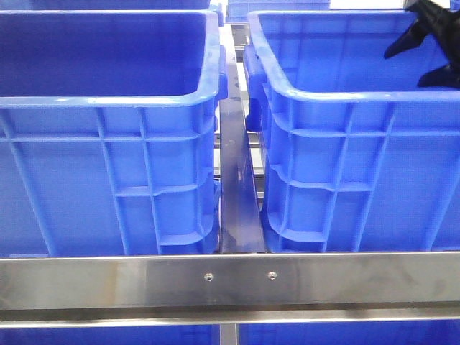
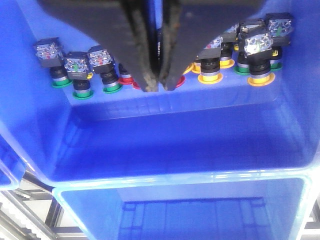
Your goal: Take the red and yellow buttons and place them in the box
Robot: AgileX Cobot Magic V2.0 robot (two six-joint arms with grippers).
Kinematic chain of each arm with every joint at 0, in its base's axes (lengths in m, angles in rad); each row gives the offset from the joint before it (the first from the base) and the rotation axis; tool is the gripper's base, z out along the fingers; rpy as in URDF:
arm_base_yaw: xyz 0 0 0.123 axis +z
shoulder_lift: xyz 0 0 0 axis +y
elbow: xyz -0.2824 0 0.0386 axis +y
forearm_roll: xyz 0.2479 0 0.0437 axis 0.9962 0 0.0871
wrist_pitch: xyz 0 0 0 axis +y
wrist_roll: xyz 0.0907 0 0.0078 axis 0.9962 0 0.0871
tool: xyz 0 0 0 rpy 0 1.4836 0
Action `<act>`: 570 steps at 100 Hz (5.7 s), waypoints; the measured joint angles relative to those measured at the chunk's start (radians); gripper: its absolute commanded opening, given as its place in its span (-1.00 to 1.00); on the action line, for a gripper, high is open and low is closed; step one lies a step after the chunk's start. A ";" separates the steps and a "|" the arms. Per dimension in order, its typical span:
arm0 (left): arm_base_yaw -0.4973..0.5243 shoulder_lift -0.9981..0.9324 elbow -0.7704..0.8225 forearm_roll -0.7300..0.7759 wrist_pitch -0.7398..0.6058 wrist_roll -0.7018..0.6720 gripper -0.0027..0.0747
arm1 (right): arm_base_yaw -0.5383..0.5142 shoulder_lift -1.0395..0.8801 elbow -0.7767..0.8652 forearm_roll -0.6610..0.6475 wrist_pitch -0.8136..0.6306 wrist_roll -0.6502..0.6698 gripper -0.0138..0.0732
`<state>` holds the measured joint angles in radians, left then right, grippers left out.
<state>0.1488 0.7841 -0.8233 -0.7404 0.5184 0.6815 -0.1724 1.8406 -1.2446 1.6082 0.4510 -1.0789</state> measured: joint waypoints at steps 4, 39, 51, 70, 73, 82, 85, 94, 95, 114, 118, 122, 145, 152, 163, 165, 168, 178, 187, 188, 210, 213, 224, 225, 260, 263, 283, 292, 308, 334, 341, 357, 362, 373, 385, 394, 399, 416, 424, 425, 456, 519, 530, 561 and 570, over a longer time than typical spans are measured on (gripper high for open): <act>0.000 0.000 0.000 0.000 0.000 0.000 -0.98 | 0.000 -0.032 0.018 -0.024 -0.002 -0.006 0.57; 0.000 0.000 0.000 0.000 0.000 0.000 -0.98 | 0.040 -0.419 0.221 -0.077 -0.129 -0.217 0.56; 0.000 0.000 0.000 0.000 0.002 0.000 -0.98 | 0.056 -0.567 0.299 -0.077 -0.162 -0.282 0.56; 0.000 0.000 0.000 0.000 0.002 0.000 -0.98 | 0.058 -0.800 0.446 -0.077 -0.213 -0.346 0.56; 0.000 0.000 0.000 0.000 0.002 0.000 -0.98 | 0.058 -0.836 0.474 -0.077 -0.215 -0.354 0.56; 0.000 0.000 0.000 0.000 0.002 0.000 -0.98 | 0.058 -0.955 0.540 -0.077 -0.222 -0.366 0.56; 0.000 0.000 0.000 0.000 0.002 0.000 -0.98 | 0.058 -0.991 0.566 -0.077 -0.222 -0.368 0.56; 0.000 0.000 0.000 0.000 0.004 0.000 -0.98 | 0.058 -1.101 0.630 -0.077 -0.222 -0.370 0.56; 0.000 0.000 0.000 0.000 0.004 0.000 -0.98 | 0.058 -1.118 0.635 -0.077 -0.222 -0.370 0.56; 0.000 0.000 0.000 0.000 0.004 0.000 -0.98 | 0.058 -1.304 0.749 -0.077 -0.222 -0.371 0.56; 0.000 0.000 0.000 0.000 0.005 0.000 -0.98 | 0.058 -1.335 0.770 -0.077 -0.222 -0.372 0.55; 0.000 0.000 0.000 0.000 0.005 0.000 -0.98 | 0.058 -1.357 0.790 -0.077 -0.222 -0.372 0.55; 0.000 0.000 0.000 0.000 0.005 0.000 -0.98 | 0.058 -1.432 0.855 -0.077 -0.222 -0.372 -0.21; 0.000 0.000 0.000 0.000 0.005 0.000 -0.98 | 0.058 -1.432 0.859 -0.077 -0.222 -0.372 -0.54; 0.000 0.000 0.000 0.000 0.006 0.000 -0.98 | 0.058 -1.432 0.859 -0.077 -0.210 -0.372 -0.83; 0.000 0.000 0.000 0.000 0.006 0.000 -0.98 | 0.058 -1.432 0.859 -0.077 -0.208 -0.372 -0.83; 0.000 0.000 0.000 0.000 0.006 0.000 -0.98 | 0.058 -1.432 0.859 -0.077 -0.204 -0.372 -0.84; 0.000 0.000 0.000 0.000 0.006 0.000 -0.98 | 0.058 -1.432 0.859 -0.077 -0.194 -0.372 -0.84; 0.000 0.000 0.000 0.000 0.008 0.000 -0.97 | 0.058 -1.432 0.859 -0.077 -0.187 -0.372 -0.84; 0.000 0.000 0.000 0.000 0.008 0.000 -0.97 | 0.058 -1.432 0.859 -0.077 -0.187 -0.372 -0.84; 0.000 0.000 0.000 0.000 0.008 0.000 -0.14 | 0.058 -1.432 0.859 -0.077 -0.179 -0.372 -0.84; 0.000 0.000 0.000 0.000 0.008 0.000 0.01 | 0.058 -1.432 0.859 -0.077 -0.179 -0.372 -0.84; 0.000 0.000 0.000 0.000 0.008 0.000 0.36 | 0.058 -1.432 0.859 -0.077 -0.179 -0.372 -0.84; 0.000 0.000 0.000 0.000 0.008 0.000 0.37 | 0.058 -1.432 0.859 -0.077 -0.179 -0.372 -0.84; 0.000 0.144 -0.054 0.002 0.072 -0.045 0.35 | 0.058 -1.432 0.859 -0.077 -0.178 -0.373 -0.84; 0.000 0.177 -0.069 0.009 0.082 -0.060 0.35 | 0.058 -1.432 0.859 -0.077 -0.178 -0.373 -0.84; 0.000 0.380 -0.219 0.128 0.154 -0.164 0.35 | 0.058 -1.432 0.859 -0.077 -0.178 -0.373 -0.84; 0.000 0.473 -0.288 0.225 0.190 -0.241 0.35 | 0.058 -1.432 0.859 -0.077 -0.178 -0.373 -0.84; 0.000 0.610 -0.392 0.332 0.251 -0.319 0.34 | 0.058 -1.432 0.859 -0.077 -0.178 -0.373 -0.84; 0.000 0.743 -0.459 0.403 0.261 -0.355 0.34 | 0.058 -1.432 0.859 -0.077 -0.178 -0.373 -0.84; 0.000 0.762 -0.461 0.415 0.261 -0.359 0.34 | 0.058 -1.432 0.859 -0.077 -0.178 -0.373 -0.84; -0.002 0.790 -0.461 0.435 0.257 -0.364 0.34 | 0.058 -1.432 0.859 -0.077 -0.178 -0.373 -0.84; -0.012 0.792 -0.461 0.444 0.251 -0.366 0.34 | 0.058 -1.432 0.859 -0.077 -0.178 -0.373 -0.84; -0.038 0.796 -0.461 0.464 0.229 -0.370 0.34 | 0.058 -1.432 0.859 -0.077 -0.177 -0.373 -0.84; -0.062 0.809 -0.463 0.499 0.215 -0.393 0.34 | 0.058 -1.432 0.859 -0.077 -0.177 -0.373 -0.84; -0.067 0.834 -0.463 0.513 0.206 -0.400 0.34 | 0.058 -1.432 0.859 -0.077 -0.177 -0.373 -0.84; -0.068 0.848 -0.463 0.517 0.200 -0.403 0.34 | 0.058 -1.432 0.859 -0.077 -0.177 -0.373 -0.84; -0.068 0.891 -0.463 0.523 0.163 -0.407 0.34 | 0.058 -1.432 0.859 -0.077 -0.177 -0.373 -0.84; -0.068 0.901 -0.463 0.523 0.151 -0.407 0.34 | 0.058 -1.432 0.859 -0.077 -0.177 -0.373 -0.84; -0.068 0.901 -0.463 0.523 0.147 -0.407 0.34 | 0.058 -1.432 0.859 -0.077 -0.177 -0.373 -0.84; -0.068 0.952 -0.463 0.524 0.125 -0.407 0.34 | 0.058 -1.432 0.859 -0.077 -0.176 -0.374 -0.84; -0.095 0.977 -0.464 0.546 0.114 -0.407 0.34 | 0.058 -1.432 0.859 -0.077 -0.176 -0.374 -0.84; -0.095 0.989 -0.465 0.546 0.114 -0.409 0.28 | 0.058 -1.432 0.859 -0.077 -0.176 -0.374 -0.84; -0.095 1.008 -0.465 0.546 0.119 -0.417 -0.32 | 0.058 -1.432 0.859 -0.077 -0.176 -0.374 -0.84; -0.097 1.008 -0.465 0.546 0.122 -0.418 -0.63 | 0.058 -1.432 0.859 -0.077 -0.176 -0.374 -0.84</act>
<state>0.0516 1.7921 -1.2886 -0.1942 0.6402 0.2631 -0.1148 0.4087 -0.3854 1.5316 0.2752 -1.4534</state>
